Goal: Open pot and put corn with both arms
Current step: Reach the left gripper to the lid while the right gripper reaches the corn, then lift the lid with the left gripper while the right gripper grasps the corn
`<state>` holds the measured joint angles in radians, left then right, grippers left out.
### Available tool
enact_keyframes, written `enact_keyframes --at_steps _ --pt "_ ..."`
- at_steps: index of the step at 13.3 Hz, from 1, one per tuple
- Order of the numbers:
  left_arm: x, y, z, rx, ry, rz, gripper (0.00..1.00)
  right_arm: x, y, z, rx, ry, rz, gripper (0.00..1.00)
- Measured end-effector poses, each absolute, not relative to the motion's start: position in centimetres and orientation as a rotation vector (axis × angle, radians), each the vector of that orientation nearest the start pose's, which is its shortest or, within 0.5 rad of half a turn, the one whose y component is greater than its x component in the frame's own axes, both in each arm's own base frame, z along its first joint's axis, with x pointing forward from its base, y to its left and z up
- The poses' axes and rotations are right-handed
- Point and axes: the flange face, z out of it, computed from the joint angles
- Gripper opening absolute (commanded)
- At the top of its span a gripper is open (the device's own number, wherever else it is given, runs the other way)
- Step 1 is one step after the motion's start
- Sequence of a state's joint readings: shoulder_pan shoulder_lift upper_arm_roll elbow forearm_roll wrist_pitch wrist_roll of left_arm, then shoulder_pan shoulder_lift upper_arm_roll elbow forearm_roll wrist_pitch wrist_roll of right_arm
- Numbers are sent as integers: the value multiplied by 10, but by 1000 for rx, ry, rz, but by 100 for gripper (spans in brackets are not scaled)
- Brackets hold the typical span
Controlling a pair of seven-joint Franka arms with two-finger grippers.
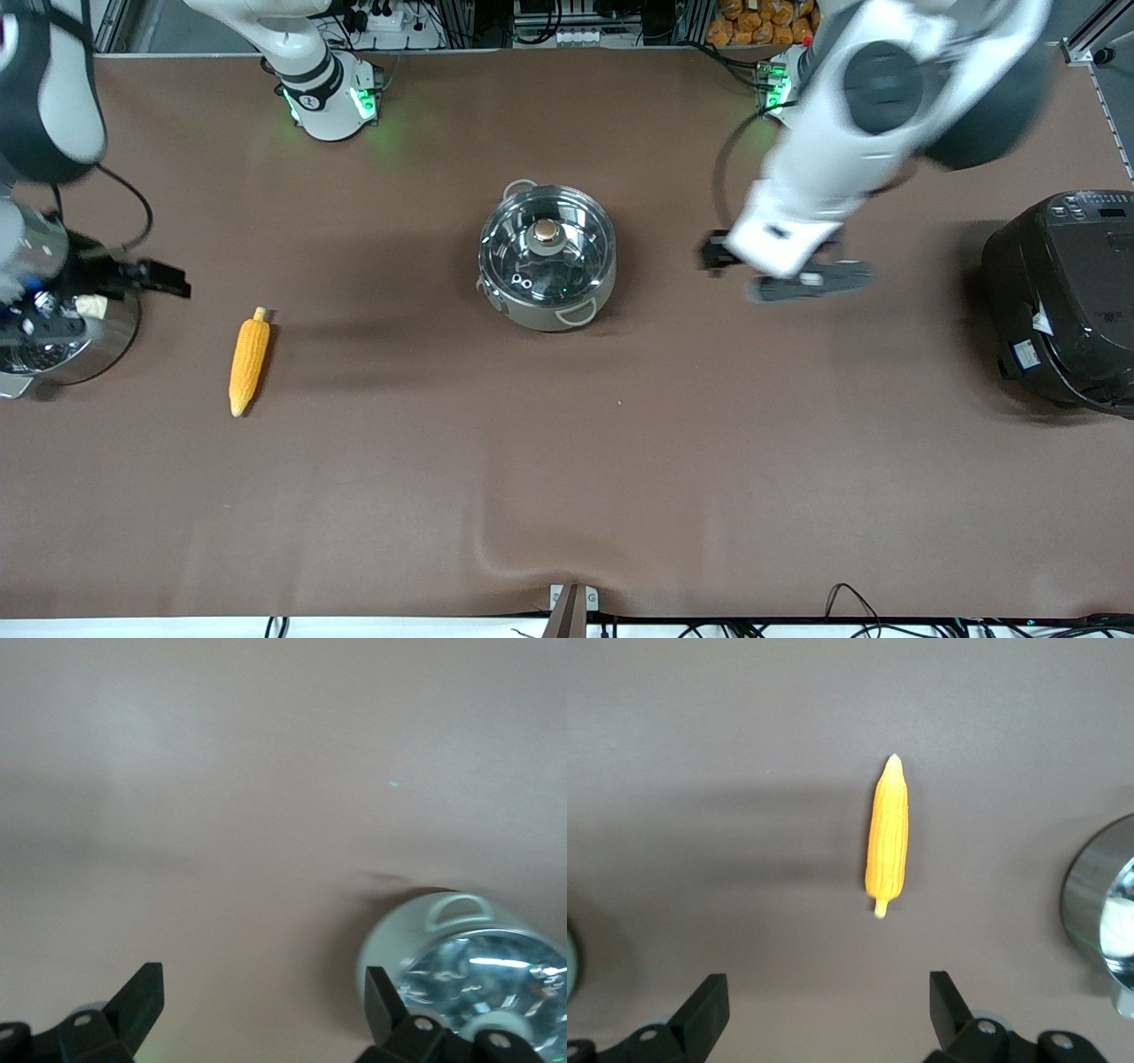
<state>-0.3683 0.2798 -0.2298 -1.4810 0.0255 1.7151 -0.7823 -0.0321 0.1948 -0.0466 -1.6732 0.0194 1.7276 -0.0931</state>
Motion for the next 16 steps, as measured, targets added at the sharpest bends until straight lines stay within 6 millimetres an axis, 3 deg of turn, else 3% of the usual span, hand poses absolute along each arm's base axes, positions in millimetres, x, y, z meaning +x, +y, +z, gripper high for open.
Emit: enact_keyframes --at_steps 4,7,12,16 --pt "514 -447 463 -3155 -399 82 100 630 -70 400 -3110 -14 242 100" --pt "490 -498 425 -3144 -427 86 100 636 -88 355 -3105 -7 269 100" --pt "452 -545 385 -3098 -492 82 100 624 -94 285 -3093 -1 342 100" --pt "424 -568 377 -3083 -501 89 100 622 -94 234 -3085 -4 393 100"
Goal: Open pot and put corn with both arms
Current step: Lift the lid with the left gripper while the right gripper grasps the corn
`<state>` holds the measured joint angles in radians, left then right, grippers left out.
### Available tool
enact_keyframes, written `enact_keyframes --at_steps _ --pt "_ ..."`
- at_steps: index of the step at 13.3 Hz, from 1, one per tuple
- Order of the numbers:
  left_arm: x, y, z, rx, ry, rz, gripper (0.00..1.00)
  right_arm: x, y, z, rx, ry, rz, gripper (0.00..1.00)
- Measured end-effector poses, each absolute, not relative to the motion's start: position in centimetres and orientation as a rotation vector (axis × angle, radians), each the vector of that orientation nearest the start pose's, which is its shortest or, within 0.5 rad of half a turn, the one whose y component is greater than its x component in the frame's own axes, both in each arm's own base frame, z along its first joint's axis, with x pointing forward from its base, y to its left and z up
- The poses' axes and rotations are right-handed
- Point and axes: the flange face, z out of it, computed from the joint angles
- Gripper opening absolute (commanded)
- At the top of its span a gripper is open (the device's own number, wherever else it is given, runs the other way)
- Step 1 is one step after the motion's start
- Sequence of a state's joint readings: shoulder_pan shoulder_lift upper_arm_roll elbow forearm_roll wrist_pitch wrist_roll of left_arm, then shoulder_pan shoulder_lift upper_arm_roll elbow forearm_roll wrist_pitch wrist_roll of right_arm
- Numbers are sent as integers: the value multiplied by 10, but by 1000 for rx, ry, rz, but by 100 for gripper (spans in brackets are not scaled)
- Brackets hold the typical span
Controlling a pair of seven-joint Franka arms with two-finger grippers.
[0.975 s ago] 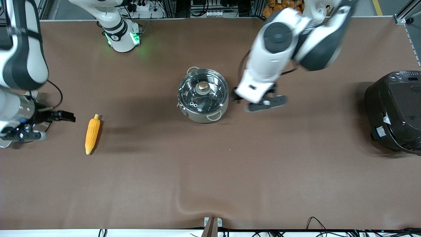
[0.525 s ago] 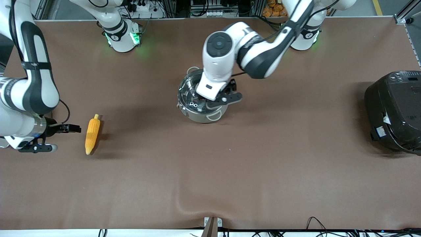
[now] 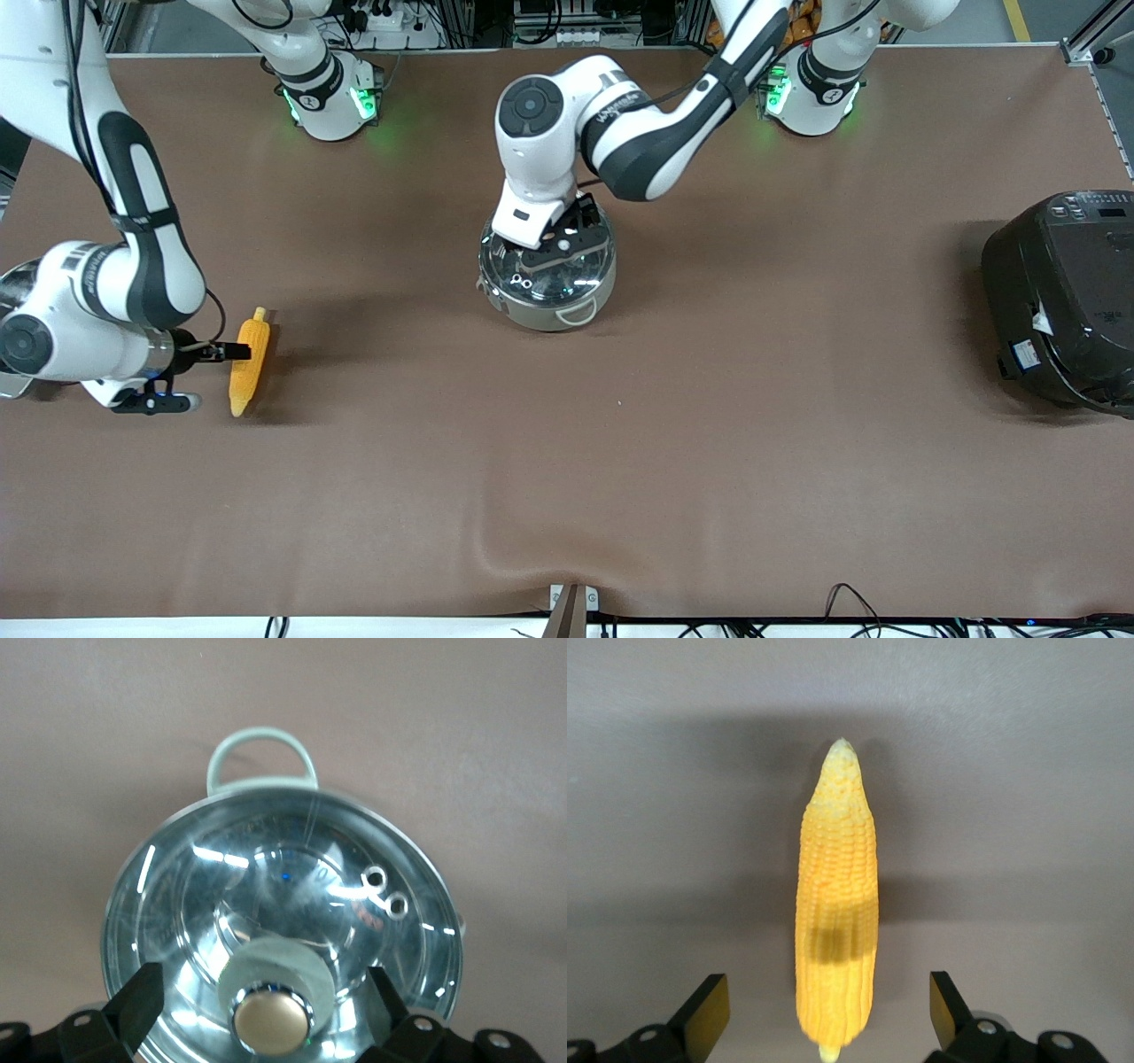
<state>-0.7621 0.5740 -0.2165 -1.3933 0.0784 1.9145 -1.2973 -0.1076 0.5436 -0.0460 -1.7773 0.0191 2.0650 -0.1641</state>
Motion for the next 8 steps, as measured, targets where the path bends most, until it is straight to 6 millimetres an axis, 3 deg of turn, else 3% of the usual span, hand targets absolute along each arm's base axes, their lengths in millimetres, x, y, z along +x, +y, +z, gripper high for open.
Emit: enact_keyframes --at_steps 2,8 --pt "418 -572 372 -3076 -493 94 91 621 -93 216 -3079 -12 420 100" --pt "413 -573 351 -3052 -469 100 81 618 -93 188 -3070 -45 454 100"
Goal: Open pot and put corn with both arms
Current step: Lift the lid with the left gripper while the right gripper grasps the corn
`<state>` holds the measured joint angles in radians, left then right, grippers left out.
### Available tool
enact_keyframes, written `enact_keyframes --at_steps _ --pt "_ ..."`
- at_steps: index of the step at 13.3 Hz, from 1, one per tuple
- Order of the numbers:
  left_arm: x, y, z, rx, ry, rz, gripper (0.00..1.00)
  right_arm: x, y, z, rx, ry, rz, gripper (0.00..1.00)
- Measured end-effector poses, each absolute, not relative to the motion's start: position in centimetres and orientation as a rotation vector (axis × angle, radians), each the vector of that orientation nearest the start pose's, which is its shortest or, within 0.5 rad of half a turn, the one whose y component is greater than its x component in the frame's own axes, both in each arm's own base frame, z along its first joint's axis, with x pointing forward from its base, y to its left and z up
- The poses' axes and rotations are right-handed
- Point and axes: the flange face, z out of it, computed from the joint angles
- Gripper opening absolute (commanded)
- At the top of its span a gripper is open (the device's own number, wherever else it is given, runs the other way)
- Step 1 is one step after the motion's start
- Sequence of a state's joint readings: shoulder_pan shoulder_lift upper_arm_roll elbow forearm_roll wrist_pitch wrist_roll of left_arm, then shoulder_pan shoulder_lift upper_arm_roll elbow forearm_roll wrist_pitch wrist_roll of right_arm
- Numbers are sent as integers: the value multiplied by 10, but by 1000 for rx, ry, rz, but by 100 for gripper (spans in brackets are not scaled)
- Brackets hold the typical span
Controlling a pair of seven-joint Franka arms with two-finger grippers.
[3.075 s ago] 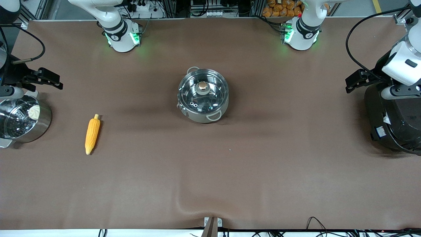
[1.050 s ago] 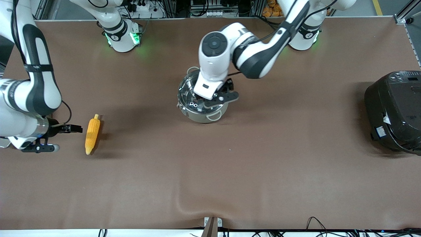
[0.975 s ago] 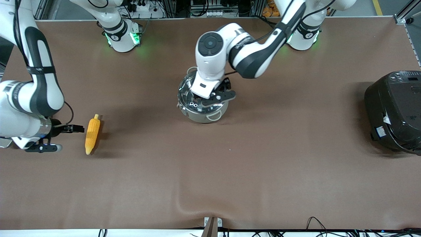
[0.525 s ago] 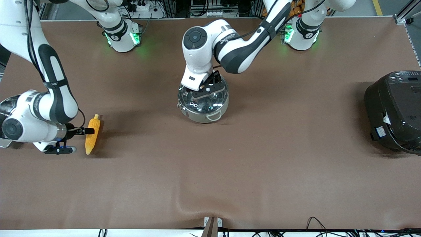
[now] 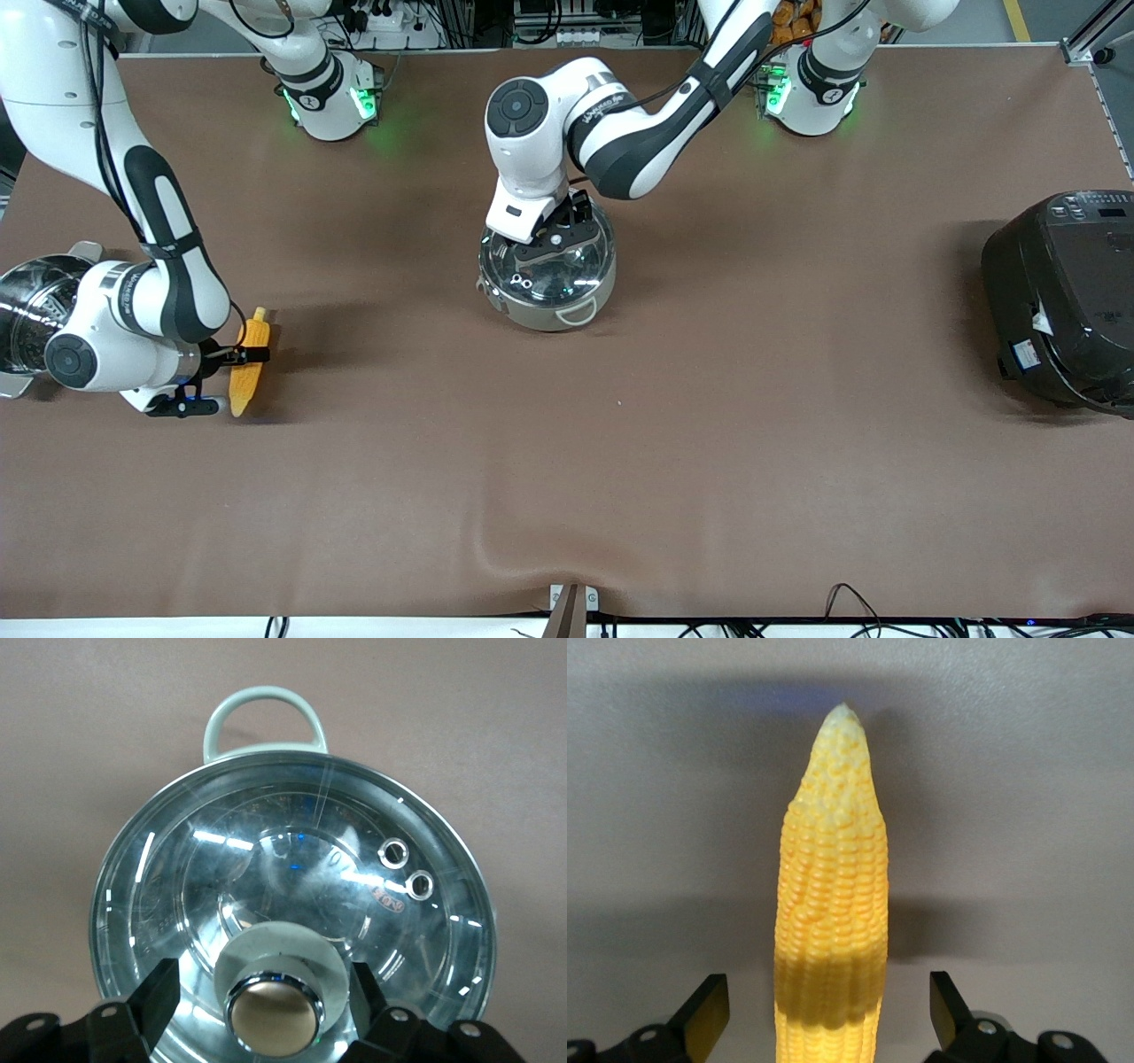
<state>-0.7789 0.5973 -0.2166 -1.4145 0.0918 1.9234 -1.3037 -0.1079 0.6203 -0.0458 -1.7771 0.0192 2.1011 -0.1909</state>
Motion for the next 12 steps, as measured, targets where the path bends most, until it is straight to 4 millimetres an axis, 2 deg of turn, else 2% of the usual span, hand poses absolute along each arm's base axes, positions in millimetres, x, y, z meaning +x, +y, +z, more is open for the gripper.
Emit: enact_keyframes --at_steps 1,3,4,8,9,12 --pt "411 -575 347 -3049 -464 103 80 617 -93 185 -3070 -47 454 100" --pt "409 -577 342 -3046 -456 108 69 617 -94 181 -3068 -51 459 21" --pt "408 -578 342 -3047 -454 107 59 616 -96 179 -3066 -60 460 0" --pt "407 -579 343 -3052 -451 104 7 616 -103 178 -3062 -96 445 0" --pt "407 -579 343 -3052 -451 104 0 617 -103 178 -3060 -112 445 0" --pt "406 -580 345 -3055 -447 98 0 620 -102 185 -3048 -217 427 0"
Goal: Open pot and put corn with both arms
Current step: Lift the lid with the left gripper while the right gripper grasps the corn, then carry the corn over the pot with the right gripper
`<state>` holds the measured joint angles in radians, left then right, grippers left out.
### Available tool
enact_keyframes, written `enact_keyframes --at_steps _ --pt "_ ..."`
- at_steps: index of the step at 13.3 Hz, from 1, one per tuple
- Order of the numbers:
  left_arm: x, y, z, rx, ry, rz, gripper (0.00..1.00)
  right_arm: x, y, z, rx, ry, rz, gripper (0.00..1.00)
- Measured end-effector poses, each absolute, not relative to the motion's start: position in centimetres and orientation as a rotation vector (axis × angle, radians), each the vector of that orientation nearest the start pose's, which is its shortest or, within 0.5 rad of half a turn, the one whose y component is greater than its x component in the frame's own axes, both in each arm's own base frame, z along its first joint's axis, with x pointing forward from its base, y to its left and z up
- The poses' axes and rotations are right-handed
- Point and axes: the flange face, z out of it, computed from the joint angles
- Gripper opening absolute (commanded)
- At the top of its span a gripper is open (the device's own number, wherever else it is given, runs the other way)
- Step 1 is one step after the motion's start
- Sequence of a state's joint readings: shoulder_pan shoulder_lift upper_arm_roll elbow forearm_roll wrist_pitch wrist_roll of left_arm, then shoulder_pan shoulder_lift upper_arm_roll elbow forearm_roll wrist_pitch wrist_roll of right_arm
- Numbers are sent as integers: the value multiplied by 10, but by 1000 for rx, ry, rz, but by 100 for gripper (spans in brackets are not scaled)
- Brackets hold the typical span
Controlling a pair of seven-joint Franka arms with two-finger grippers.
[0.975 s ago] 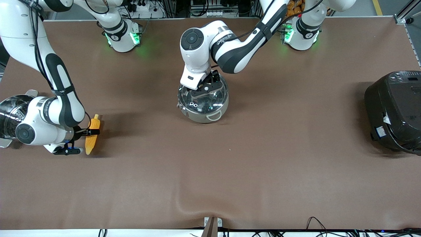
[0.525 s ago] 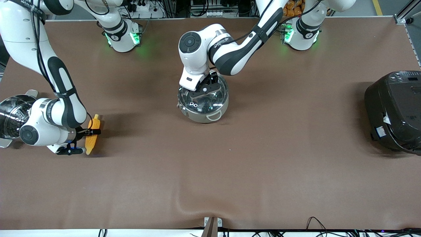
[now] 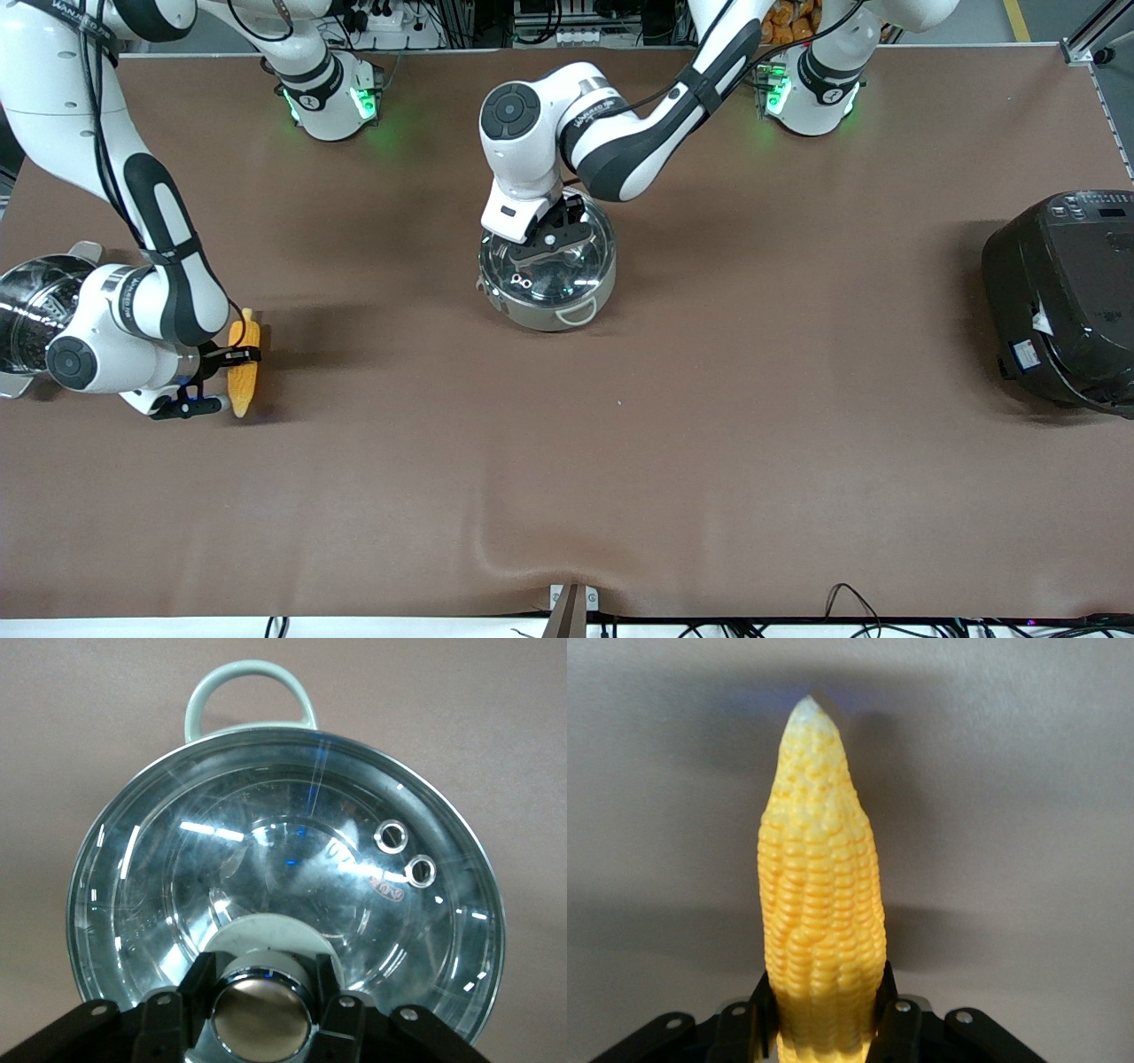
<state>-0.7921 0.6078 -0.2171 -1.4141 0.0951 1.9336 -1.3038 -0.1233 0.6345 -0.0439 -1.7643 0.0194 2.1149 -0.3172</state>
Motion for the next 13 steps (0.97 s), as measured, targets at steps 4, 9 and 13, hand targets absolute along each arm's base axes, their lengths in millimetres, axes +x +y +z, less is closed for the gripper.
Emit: enact_keyframes --at_steps 4,9,13 --pt "414 -569 405 -3109 -484 26 0 632 -88 227 -3040 -303 402 0" --pt "468 -453 502 -3126 -518 -100 0 647 -25 293 -3010 -467 446 0" --pt "534 -310 484 -3058 -571 -13 0 649 81 325 -2973 -684 499 0"
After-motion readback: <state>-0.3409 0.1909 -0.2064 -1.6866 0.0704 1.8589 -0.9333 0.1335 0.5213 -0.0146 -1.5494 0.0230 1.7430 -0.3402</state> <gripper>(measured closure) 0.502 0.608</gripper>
